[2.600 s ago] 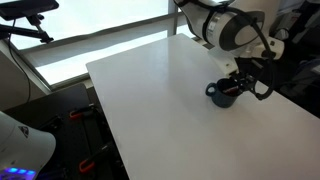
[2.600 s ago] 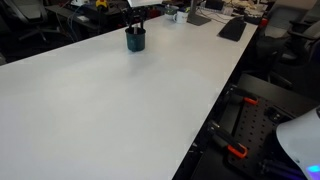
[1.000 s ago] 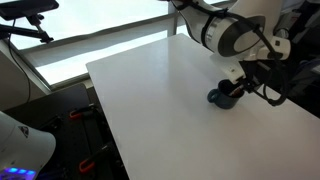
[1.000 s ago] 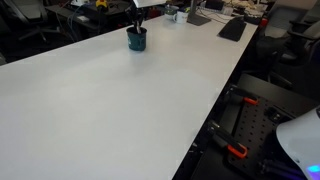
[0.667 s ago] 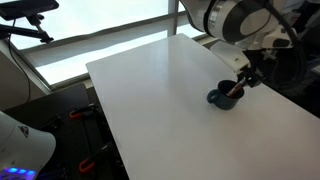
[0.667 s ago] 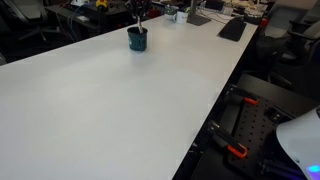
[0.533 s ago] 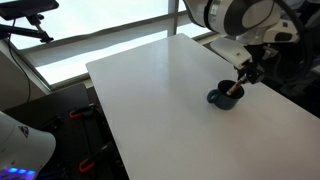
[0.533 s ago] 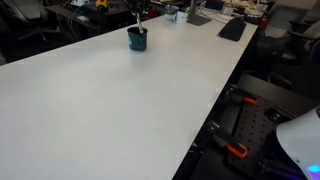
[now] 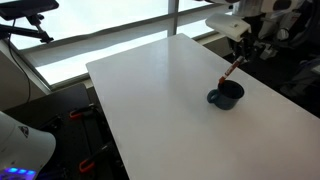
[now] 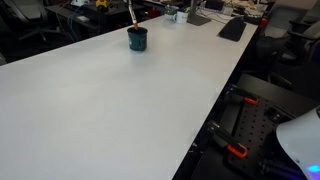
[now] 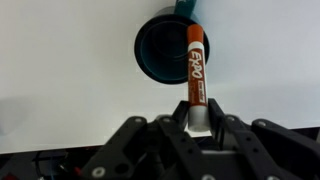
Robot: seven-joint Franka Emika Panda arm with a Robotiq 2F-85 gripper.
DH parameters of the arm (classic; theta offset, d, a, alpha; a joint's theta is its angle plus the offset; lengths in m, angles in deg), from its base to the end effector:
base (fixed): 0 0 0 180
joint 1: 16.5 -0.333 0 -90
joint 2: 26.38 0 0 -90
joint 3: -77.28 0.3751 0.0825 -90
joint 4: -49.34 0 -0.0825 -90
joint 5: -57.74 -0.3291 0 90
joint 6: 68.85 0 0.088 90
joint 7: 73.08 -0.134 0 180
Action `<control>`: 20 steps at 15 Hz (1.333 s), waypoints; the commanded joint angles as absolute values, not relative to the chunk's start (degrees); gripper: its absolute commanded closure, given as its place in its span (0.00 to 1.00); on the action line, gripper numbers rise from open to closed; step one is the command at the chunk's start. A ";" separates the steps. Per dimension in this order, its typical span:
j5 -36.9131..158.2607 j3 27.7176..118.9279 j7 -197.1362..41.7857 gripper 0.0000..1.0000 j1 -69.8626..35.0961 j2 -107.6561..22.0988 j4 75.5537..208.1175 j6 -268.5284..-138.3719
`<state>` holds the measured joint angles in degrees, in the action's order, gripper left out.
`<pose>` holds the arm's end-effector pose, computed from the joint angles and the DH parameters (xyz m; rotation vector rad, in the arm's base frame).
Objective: Take the marker out of the mug.
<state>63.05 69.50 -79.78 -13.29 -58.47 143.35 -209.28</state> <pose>0.6920 -0.1183 0.3747 2.9556 -0.3190 0.3710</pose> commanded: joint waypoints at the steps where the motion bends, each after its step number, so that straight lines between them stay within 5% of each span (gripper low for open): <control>1: 63.24 71.49 -77.11 0.94 -14.07 -52.65 148.20 -207.22; 11: 62.74 77.54 -69.71 0.94 -15.51 -56.96 147.99 -192.15; 20: 65.01 77.97 -66.10 0.94 -16.69 -65.96 146.56 -197.46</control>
<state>63.90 78.17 -68.02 -16.36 -63.41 147.96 -195.08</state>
